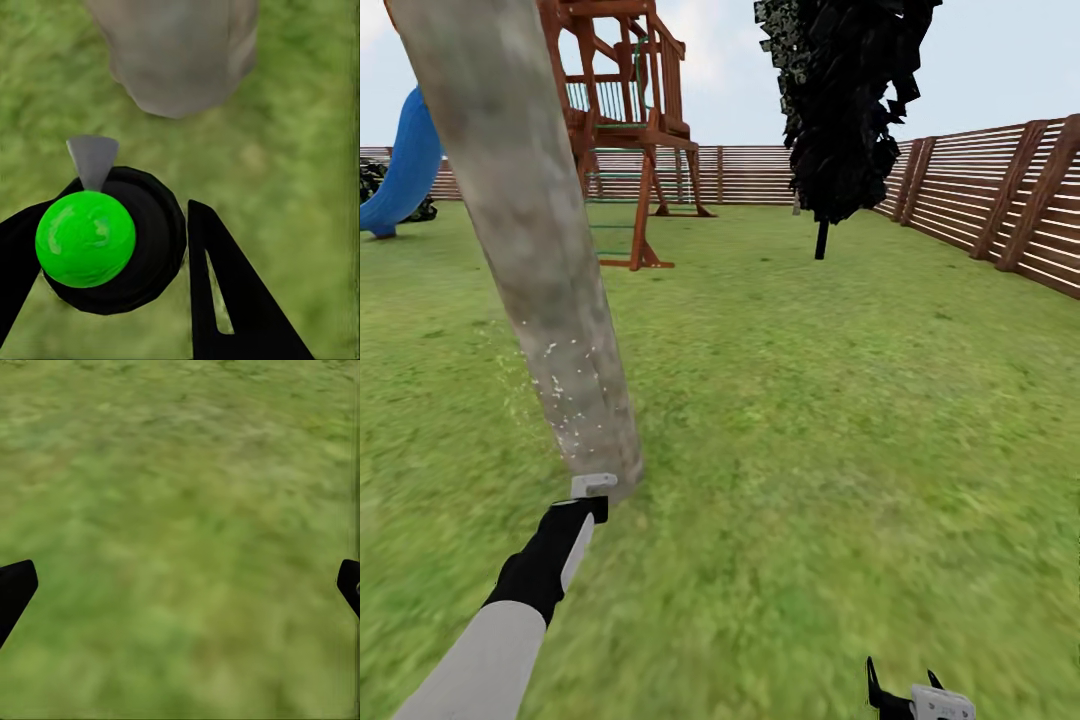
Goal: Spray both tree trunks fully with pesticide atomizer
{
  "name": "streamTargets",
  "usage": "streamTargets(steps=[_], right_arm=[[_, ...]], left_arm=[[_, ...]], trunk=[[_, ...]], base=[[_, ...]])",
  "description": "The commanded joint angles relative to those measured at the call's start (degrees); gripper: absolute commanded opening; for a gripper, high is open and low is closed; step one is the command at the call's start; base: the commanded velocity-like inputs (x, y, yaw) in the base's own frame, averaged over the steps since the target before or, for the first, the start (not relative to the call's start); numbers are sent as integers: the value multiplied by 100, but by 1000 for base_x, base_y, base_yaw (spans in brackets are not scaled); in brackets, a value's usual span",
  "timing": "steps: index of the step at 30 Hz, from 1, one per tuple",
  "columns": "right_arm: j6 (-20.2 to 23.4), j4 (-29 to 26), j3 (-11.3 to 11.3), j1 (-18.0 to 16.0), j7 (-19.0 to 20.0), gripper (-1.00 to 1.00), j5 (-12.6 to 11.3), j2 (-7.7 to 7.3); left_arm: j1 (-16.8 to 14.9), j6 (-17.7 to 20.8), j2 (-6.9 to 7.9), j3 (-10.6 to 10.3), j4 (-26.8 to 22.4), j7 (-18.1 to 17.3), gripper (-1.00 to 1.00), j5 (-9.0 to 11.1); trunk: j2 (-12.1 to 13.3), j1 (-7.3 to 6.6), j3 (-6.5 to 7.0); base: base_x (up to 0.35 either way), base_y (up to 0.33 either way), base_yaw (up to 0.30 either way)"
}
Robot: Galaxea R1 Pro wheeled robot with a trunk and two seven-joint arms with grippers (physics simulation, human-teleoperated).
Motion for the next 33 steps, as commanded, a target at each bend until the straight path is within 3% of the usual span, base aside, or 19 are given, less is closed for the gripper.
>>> streamTargets(steps=[1, 5, 12, 22, 33], right_arm=[[0, 0, 0, 0, -2, 100, 1, 0], [8, 2, 0, 0, -1, 100, 3, 0], [9, 0, 0, 0, 0, 100, 3, 0], [0, 0, 0, 0, -3, 100, 3, 0], [0, 1, 0, 0, -1, 100, 3, 0]], left_arm=[[-1, 0, 0, -2, 1, 32, -100, -8], [4, 0, -14, -26, 8, 366, -100, 47], [5, -1, -8, -27, 8, 391, -100, 26], [-1, 120, 2, -44, 8, 377, -100, -21], [5, 134, 58, -14, 8, 410, -100, -14]], trunk=[[0, 0, 0], [0, 0, 0], [0, 0, 0], [0, 0, 0], [0, 0, 0]], base=[[167, -246, 0], [168, -246, 73], [156, -247, 250], [132, -255, 26], [100, -205, 269]])
